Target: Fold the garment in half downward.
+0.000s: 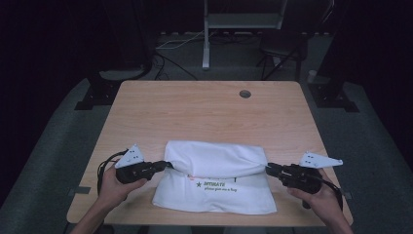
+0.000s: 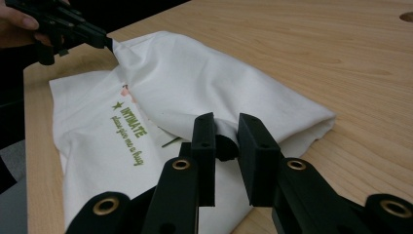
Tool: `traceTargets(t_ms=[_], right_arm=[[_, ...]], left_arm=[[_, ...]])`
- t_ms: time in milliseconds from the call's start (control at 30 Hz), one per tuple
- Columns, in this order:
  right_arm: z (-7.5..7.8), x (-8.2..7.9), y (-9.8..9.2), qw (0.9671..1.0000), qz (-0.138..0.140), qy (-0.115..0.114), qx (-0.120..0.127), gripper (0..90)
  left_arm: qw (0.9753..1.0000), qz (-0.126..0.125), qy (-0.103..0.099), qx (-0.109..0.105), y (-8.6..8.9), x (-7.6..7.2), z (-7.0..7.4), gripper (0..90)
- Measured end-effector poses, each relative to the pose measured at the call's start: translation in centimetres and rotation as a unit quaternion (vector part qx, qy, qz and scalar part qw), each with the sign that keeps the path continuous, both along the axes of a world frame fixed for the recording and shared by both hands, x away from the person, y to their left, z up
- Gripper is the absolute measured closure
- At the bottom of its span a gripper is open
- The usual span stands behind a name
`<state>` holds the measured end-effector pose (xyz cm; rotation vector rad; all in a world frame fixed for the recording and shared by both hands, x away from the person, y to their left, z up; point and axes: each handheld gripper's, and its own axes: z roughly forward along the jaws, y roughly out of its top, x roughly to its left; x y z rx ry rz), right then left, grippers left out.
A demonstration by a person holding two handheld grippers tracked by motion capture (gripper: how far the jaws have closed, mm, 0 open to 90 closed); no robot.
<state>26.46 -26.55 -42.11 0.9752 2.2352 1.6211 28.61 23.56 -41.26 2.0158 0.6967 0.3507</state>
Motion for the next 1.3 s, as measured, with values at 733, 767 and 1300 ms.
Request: traceTargets(t_ms=[733,767,1300], right_arm=[[0.8,-2.1,-0.1,0.9996,0.018,-0.009,0.019,78.4],[0.7,-2.2,-0.2,0.9996,0.019,-0.009,0.018,78.4],[-0.1,-4.3,-0.8,0.9995,0.027,0.002,0.016,78.2]], left_arm=[[0.9997,-0.017,-0.011,-0.014,1.1,-3.0,0.9,86.1],[0.9997,-0.018,-0.011,-0.015,1.1,-3.1,0.9,86.1],[0.9992,-0.031,-0.002,-0.024,1.8,-5.0,0.6,85.9]])
